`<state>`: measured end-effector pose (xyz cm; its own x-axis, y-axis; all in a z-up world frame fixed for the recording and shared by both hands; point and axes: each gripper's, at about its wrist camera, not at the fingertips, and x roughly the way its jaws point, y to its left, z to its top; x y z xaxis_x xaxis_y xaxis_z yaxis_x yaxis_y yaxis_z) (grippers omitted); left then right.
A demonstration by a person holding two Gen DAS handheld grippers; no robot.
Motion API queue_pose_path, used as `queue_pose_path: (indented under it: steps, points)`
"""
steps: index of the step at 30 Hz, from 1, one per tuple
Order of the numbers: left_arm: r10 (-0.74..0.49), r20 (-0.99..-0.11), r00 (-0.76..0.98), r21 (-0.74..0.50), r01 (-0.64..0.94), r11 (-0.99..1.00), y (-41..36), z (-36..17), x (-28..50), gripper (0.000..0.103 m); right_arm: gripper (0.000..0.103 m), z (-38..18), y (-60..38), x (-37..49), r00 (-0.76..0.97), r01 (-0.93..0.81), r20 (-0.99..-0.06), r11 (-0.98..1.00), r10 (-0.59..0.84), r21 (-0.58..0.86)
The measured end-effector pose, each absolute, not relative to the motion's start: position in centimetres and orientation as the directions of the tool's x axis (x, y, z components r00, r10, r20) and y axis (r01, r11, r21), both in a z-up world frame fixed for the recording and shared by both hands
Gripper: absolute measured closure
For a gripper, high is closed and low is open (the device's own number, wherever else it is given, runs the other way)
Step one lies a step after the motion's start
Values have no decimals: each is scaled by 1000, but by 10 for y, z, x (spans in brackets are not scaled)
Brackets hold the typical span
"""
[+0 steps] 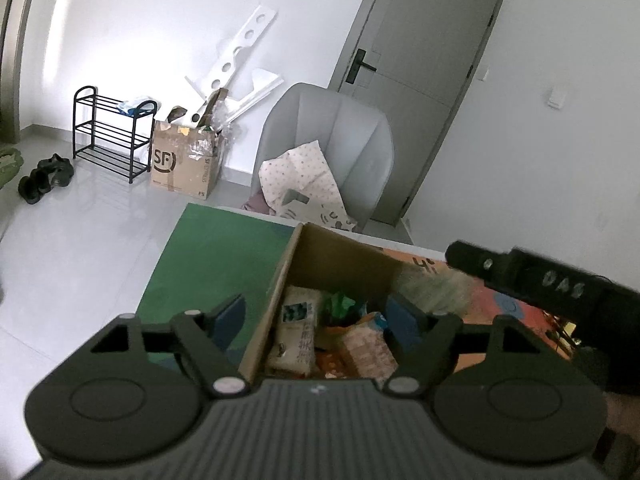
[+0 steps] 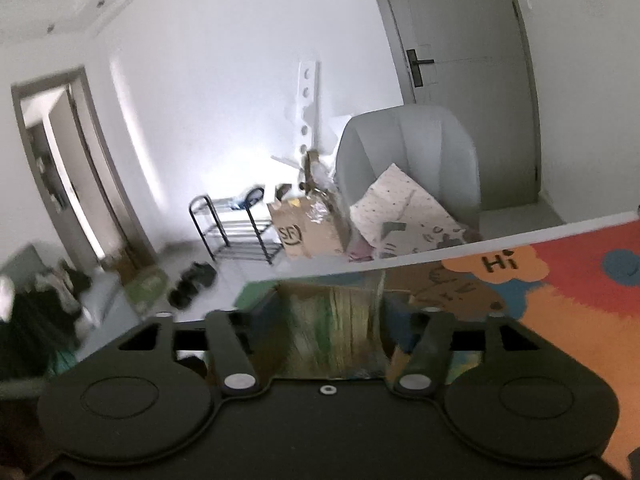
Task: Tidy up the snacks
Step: 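Open both grippers to release the packets into the box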
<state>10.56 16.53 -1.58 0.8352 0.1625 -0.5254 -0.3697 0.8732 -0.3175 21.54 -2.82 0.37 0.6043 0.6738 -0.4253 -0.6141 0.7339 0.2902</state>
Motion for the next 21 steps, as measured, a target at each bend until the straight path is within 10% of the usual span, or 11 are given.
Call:
queue_pose_path:
  steps: [21]
  points:
    - [144,-549,823,-289,-349,891,135,-19,123,11,19,-16,-112,209,677,-476,-461,819,574,321]
